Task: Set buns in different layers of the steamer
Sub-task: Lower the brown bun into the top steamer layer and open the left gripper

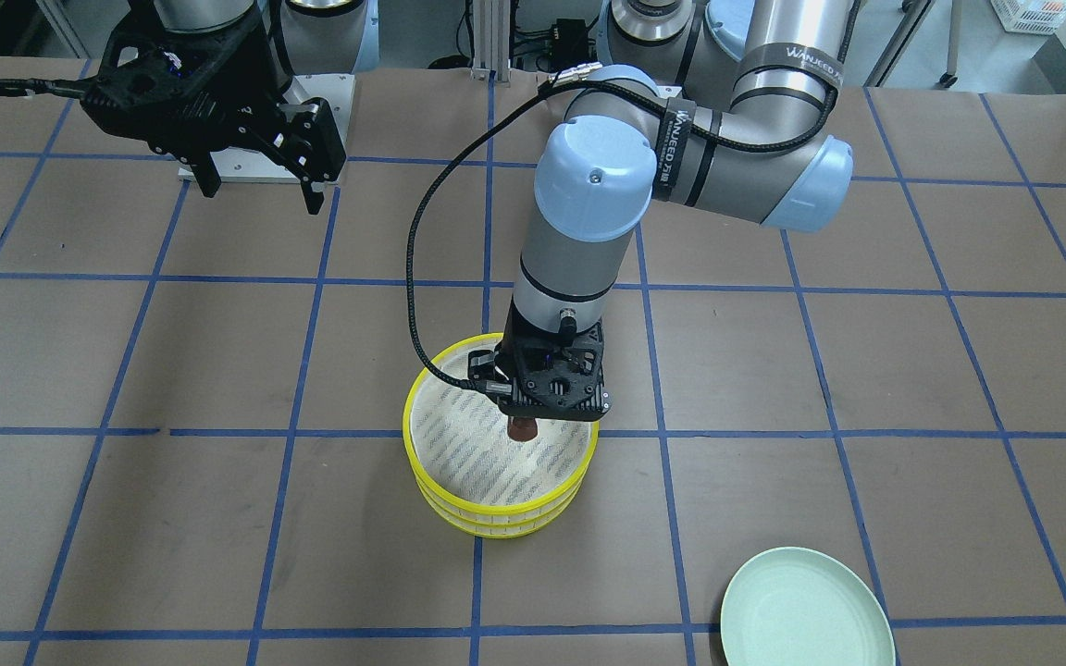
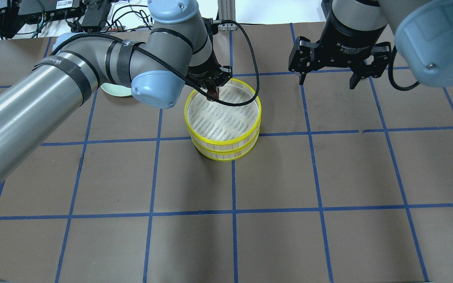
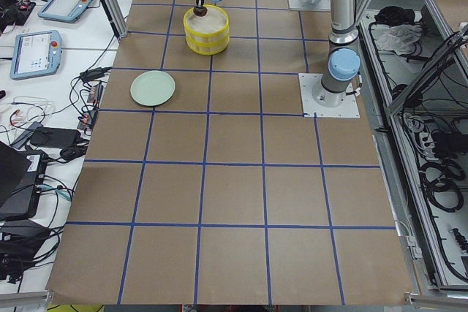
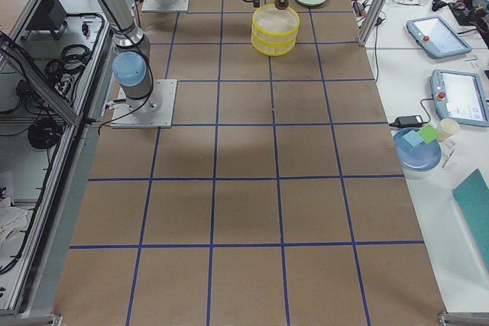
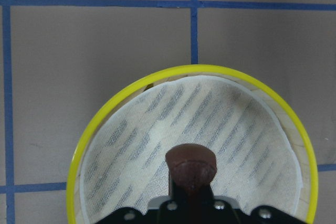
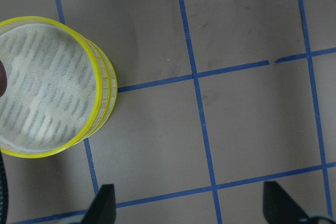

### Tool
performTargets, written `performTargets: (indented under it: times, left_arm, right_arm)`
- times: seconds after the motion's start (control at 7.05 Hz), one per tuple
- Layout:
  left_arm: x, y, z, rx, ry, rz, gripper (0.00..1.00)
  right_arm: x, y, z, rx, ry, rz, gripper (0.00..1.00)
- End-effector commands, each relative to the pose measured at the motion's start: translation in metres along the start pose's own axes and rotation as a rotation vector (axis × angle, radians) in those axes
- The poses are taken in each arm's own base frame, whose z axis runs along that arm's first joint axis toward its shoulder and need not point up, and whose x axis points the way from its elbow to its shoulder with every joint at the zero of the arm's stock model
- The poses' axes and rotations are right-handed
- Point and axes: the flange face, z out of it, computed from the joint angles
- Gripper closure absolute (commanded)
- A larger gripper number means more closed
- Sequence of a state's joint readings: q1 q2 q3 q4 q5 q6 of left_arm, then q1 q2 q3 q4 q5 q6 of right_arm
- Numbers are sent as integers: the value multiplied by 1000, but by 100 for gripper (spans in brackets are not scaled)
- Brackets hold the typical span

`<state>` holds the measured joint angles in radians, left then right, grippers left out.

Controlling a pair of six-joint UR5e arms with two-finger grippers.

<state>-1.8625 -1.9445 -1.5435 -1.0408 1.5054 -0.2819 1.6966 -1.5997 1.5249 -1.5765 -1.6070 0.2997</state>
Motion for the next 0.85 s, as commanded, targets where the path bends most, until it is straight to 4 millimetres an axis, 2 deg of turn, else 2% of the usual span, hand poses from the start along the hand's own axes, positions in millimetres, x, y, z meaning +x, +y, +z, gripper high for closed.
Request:
performTargets:
  times: [0.0,0.14,0.71]
  left_arm:
    - [11,6,4,-9,8,9,37]
    - [19,12,4,-22,16,21,0]
    - [20,17,-10,-21,12,25,0]
  right_arm:
    - [0,0,0,0,2,-1,0]
    - [0,0,-1,2,0,0,0]
    - [-1,1,1,-3,-3,-2,0]
